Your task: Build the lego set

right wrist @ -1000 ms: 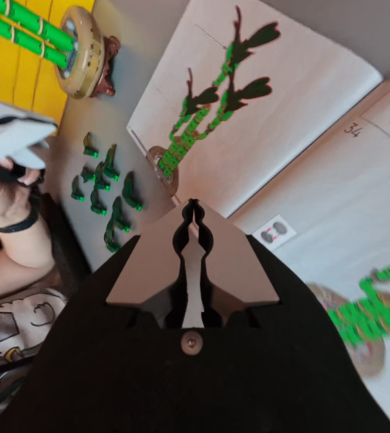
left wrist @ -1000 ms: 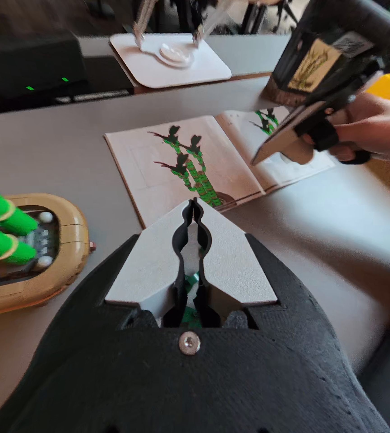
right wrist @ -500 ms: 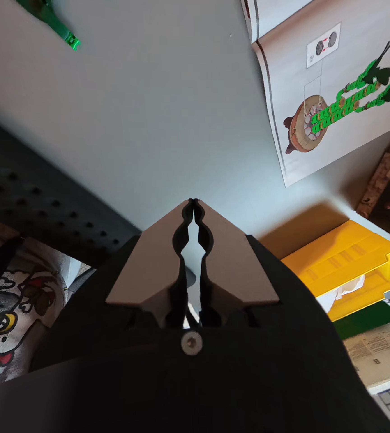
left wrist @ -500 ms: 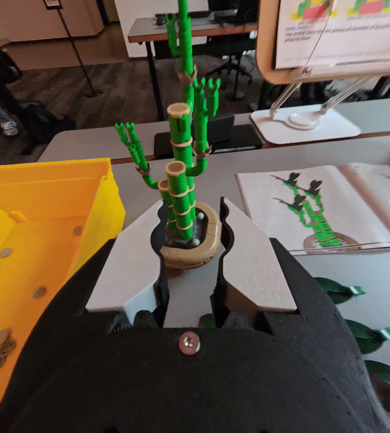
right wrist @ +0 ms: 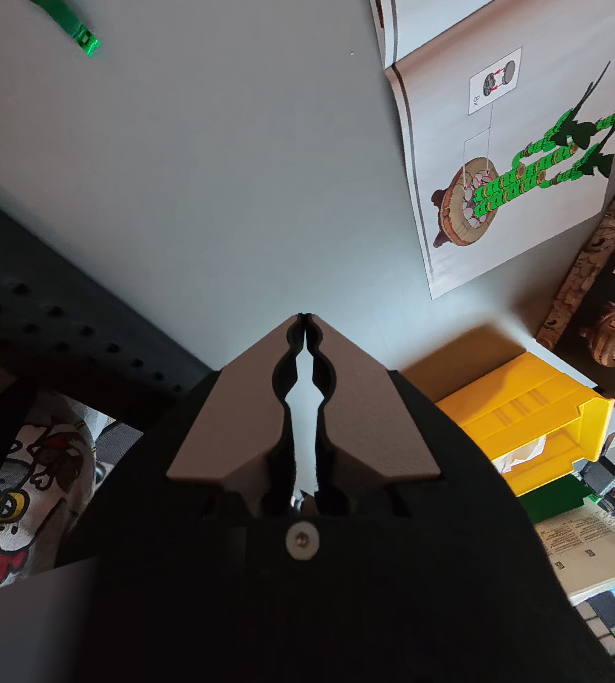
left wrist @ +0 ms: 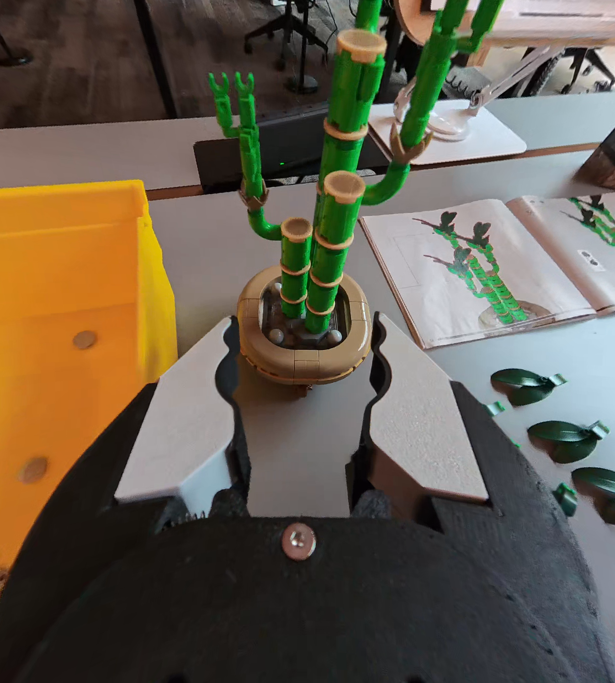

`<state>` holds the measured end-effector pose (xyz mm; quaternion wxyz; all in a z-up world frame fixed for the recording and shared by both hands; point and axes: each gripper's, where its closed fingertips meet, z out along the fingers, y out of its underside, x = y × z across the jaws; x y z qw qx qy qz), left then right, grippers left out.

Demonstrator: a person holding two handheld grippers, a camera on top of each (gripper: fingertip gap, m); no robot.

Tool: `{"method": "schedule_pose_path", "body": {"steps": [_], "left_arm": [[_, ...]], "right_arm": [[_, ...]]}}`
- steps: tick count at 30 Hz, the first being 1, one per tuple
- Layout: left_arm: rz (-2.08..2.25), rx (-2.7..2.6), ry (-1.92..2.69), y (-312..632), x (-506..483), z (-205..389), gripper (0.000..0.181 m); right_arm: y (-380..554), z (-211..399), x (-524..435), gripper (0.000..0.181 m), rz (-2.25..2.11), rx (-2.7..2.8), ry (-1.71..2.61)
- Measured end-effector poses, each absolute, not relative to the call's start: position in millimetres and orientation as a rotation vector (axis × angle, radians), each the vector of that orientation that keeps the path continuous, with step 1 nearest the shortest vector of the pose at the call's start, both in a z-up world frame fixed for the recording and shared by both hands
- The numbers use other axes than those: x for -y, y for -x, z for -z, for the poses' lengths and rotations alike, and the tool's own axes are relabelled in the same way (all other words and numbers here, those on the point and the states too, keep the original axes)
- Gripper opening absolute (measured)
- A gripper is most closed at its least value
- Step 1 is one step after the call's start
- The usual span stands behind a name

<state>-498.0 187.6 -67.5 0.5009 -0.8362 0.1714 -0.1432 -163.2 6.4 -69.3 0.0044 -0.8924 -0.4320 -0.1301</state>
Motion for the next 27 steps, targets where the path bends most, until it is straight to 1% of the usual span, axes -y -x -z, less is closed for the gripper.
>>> {"method": "schedule_pose_path", "body": {"steps": [1,3,8,14,18,20,24,27], "left_arm": [[0.344,-0.436,2.009,495.4,-188.4,68.1,0.073],[0.321,-0.477,2.004,491.8,-189.3,70.5,0.077],[0.337,-0.492,2.028,483.0,-186.6,73.0,0.082],[0.381,-0.378,2.025,492.2,-189.0,67.3,0.083],[0.437,-0.338,2.031,493.5,-184.0,63.7,0.085],[0.423,-0.344,2.089,495.6,-180.4,71.6,0.089],[0.416,-0.38,2.112,487.6,-179.2,77.0,0.087],[0.387,-0.409,2.115,486.8,-181.3,81.2,0.089]], "right_arm": [[163.5,71.4,-4.8,0.0,0.413,1.36,2.807],[165.1,76.3,-1.8,0.0,0.441,1.398,2.818],[169.3,86.3,0.0,0.0,0.507,1.442,2.845],[163.0,90.6,-10.7,0.0,0.49,1.45,2.86],[151.2,88.7,-31.0,0.0,0.254,1.37,2.896],[152.4,86.9,-46.4,0.0,0.083,1.363,2.854],[172.8,86.4,-89.3,0.0,-0.283,1.36,2.689],[210.1,82.1,-118.8,0.0,-0.629,1.324,2.492]]}}
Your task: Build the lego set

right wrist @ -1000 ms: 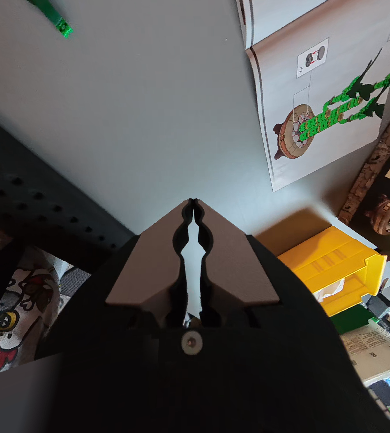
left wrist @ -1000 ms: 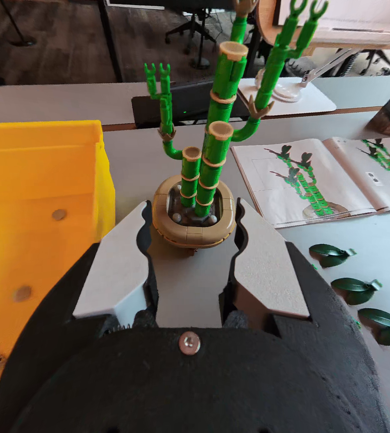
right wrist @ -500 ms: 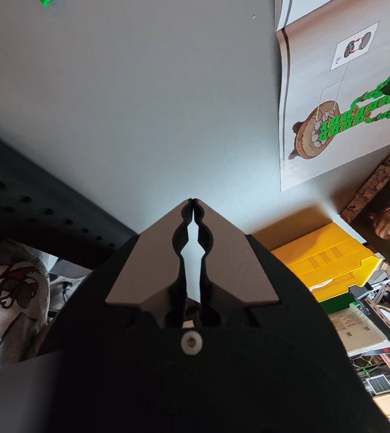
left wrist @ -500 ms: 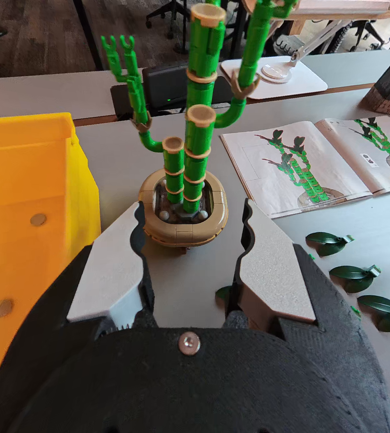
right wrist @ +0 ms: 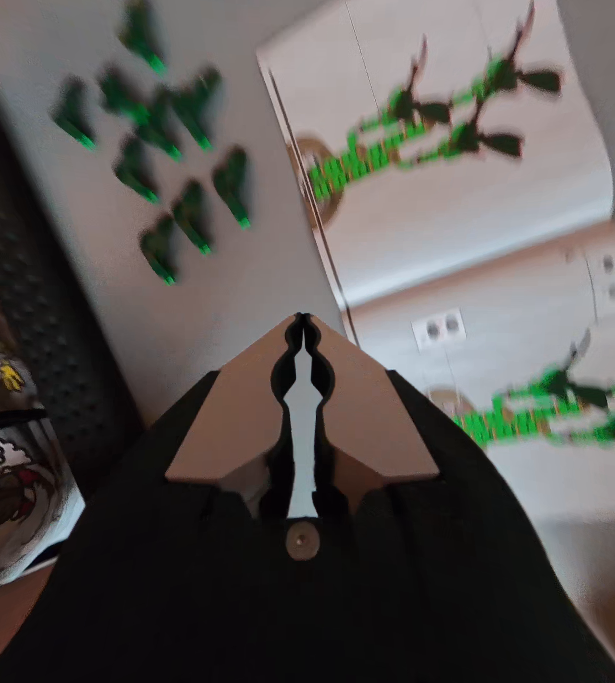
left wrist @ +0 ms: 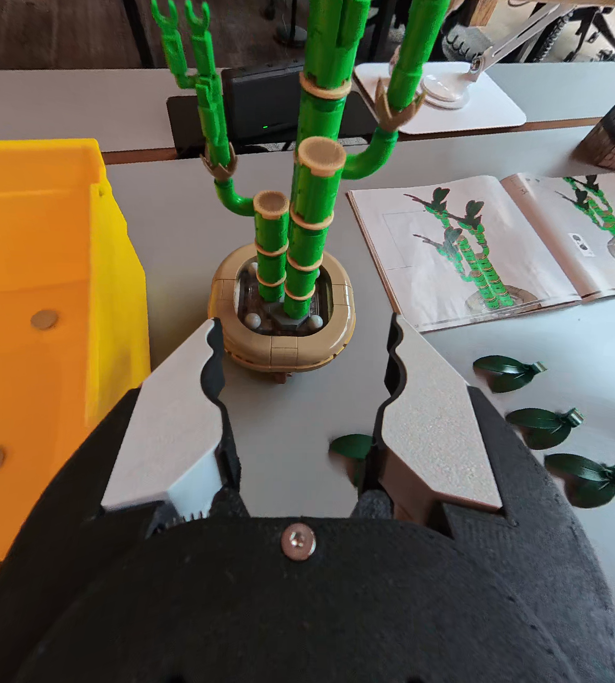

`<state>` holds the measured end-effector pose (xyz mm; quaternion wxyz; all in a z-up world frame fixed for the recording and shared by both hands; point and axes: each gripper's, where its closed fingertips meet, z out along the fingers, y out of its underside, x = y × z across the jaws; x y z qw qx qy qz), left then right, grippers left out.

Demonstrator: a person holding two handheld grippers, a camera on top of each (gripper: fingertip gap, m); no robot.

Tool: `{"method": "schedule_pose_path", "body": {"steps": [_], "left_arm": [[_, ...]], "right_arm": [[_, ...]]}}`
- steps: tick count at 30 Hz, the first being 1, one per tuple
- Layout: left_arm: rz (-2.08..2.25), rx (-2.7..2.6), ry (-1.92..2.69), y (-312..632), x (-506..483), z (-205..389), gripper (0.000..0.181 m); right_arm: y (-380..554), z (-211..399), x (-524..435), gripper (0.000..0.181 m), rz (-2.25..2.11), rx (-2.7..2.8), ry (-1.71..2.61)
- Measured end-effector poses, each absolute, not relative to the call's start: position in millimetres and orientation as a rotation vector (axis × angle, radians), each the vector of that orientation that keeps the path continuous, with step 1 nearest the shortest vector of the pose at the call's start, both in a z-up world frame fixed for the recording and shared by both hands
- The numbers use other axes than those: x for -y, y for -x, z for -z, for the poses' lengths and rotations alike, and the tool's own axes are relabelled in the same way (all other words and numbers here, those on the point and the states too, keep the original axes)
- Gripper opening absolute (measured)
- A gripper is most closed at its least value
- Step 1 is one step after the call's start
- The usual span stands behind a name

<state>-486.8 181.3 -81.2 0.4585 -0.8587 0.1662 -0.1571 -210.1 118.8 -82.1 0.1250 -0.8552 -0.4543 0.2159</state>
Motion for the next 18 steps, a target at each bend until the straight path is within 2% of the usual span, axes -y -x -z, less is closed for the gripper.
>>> {"method": "schedule_pose_path", "body": {"steps": [5,10,14,18], "left_arm": [[0.361,-0.444,2.132,483.9,-185.6,91.1,0.095],[0.266,-0.483,2.146,479.4,-191.7,100.5,0.113],[0.239,-0.486,2.152,475.5,-198.1,107.1,0.122],[0.23,-0.485,2.154,471.0,-205.4,114.9,0.131]], "right_arm": [[278.6,67.3,-138.1,0.0,-1.102,1.282,2.134],[276.5,56.5,-144.1,0.0,-1.058,1.322,2.053],[260.0,25.7,-156.1,0.012,-1.045,1.206,1.94],[237.8,4.9,-161.7,0.014,-1.068,1.103,1.904]]}}
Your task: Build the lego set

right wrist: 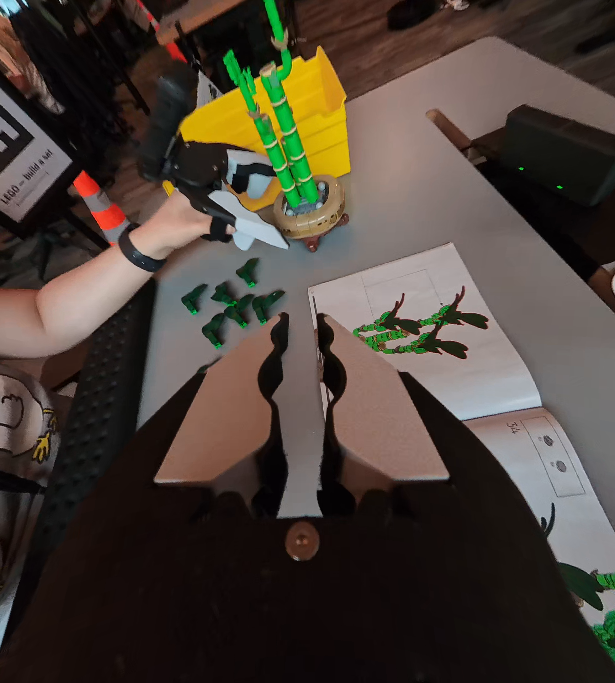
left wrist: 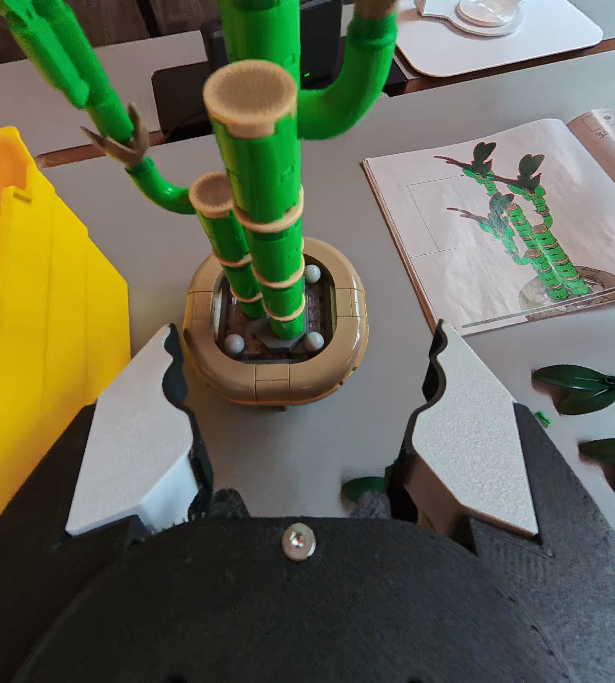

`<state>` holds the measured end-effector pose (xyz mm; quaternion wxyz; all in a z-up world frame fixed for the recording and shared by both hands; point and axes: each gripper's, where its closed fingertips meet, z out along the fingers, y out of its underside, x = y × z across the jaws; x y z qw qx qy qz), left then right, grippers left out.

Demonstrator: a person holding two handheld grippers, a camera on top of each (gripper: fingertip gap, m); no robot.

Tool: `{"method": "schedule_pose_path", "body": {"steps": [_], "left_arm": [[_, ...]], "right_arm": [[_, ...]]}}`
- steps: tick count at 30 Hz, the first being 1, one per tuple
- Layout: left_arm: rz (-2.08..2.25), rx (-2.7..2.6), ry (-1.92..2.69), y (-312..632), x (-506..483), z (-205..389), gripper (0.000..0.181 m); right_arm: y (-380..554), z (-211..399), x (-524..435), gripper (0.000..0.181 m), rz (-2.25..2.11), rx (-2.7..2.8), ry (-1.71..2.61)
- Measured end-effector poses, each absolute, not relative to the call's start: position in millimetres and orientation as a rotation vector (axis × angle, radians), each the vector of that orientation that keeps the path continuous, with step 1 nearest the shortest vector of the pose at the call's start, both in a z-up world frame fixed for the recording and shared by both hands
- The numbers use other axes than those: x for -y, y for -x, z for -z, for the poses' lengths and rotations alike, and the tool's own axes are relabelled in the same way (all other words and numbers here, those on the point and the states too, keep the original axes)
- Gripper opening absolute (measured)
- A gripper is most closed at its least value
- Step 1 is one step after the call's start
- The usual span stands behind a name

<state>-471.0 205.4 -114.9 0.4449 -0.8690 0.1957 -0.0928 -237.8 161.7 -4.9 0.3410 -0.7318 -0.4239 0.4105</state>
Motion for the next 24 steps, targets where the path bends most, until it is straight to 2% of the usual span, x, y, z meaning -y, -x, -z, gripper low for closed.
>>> {"method": "schedule_pose_path", "body": {"steps": [6,13,21,24], "left_arm": [[0.247,-0.477,2.181,472.1,-211.3,127.0,0.134],[0.163,-0.494,2.191,485.1,-216.7,132.8,0.132],[0.208,-0.534,2.167,482.1,-217.6,133.3,0.114],[0.199,-0.54,2.168,482.4,-217.9,133.8,0.114]], "right_arm": [[223.2,-12.0,-158.1,0.014,-1.137,1.053,1.872],[222.9,-5.1,-157.0,0.014,-1.125,1.076,1.901],[221.4,-3.5,-156.5,0.014,-1.138,1.075,1.916],[218.3,-1.9,-158.6,0.014,-1.147,1.06,1.921]]}}
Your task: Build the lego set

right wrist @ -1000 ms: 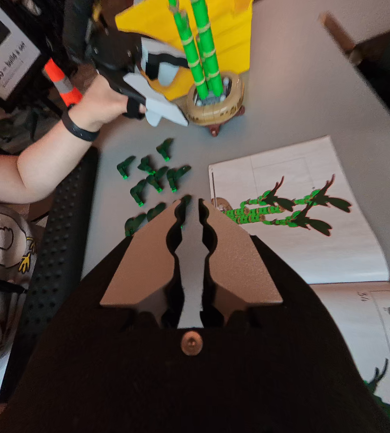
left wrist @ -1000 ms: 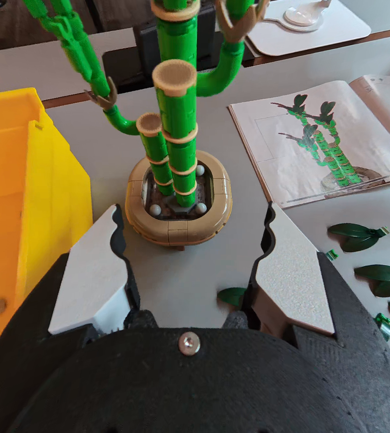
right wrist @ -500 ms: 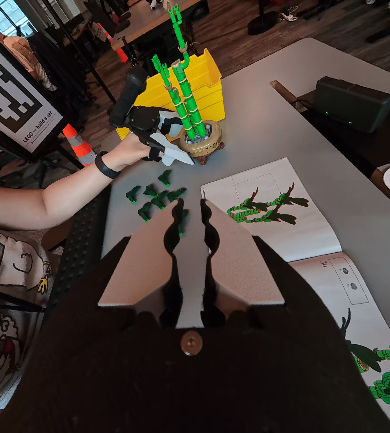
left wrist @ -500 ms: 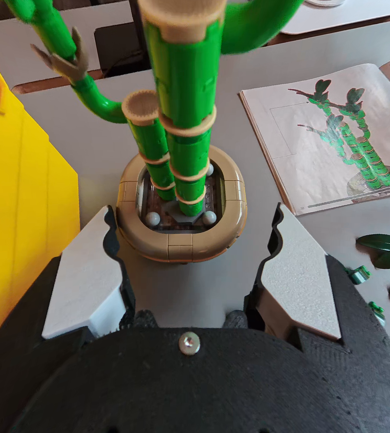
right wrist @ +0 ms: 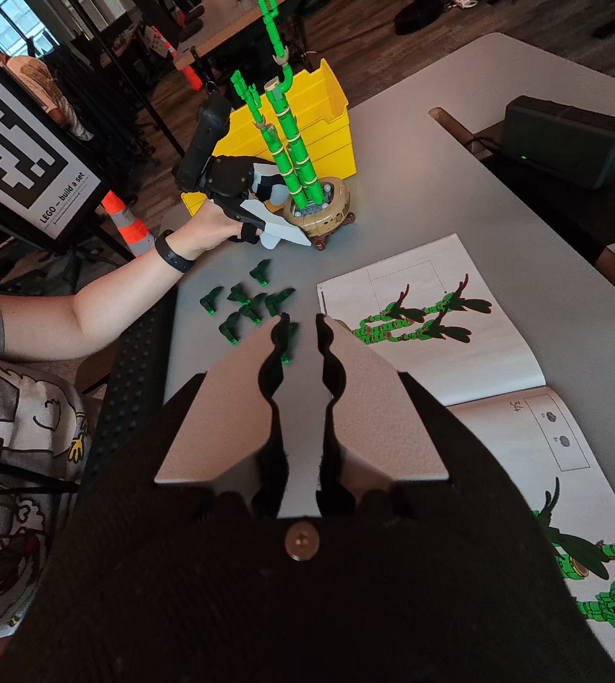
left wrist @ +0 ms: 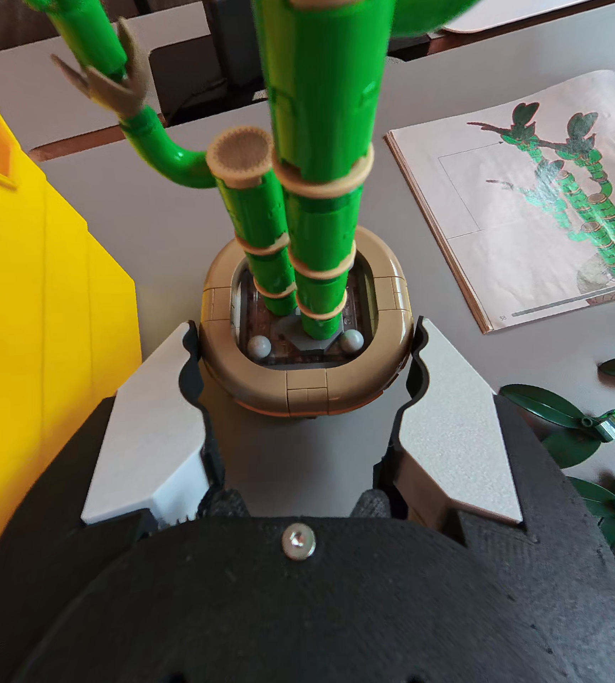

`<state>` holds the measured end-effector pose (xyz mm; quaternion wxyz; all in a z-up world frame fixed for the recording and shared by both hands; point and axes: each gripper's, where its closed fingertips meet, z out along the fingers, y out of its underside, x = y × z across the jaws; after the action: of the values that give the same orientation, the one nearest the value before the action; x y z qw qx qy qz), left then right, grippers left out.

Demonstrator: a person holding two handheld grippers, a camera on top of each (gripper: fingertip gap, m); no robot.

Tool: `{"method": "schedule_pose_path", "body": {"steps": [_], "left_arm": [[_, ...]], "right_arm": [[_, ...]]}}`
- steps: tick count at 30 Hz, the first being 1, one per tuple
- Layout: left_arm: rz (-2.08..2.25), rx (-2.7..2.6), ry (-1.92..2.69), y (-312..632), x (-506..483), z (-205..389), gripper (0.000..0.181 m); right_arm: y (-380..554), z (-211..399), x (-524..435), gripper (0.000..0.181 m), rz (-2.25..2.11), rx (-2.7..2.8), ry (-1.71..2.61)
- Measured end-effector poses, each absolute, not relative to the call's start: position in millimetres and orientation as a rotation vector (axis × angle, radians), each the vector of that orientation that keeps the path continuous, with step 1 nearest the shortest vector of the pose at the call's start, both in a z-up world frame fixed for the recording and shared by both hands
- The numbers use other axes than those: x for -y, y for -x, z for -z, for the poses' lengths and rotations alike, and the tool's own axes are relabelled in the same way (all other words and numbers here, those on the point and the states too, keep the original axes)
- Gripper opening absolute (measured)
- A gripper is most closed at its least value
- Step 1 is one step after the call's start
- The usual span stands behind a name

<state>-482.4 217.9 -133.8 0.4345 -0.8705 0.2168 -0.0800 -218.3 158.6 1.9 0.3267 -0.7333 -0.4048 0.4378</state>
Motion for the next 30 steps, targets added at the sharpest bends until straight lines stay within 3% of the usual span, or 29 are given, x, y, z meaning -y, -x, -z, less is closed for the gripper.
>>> {"method": "schedule_pose_path", "body": {"steps": [30], "left_arm": [[0.238,-0.68,2.149,463.0,-208.0,135.3,0.113]], "right_arm": [[190.7,6.8,-173.2,0.013,-1.108,0.968,1.972]]}}
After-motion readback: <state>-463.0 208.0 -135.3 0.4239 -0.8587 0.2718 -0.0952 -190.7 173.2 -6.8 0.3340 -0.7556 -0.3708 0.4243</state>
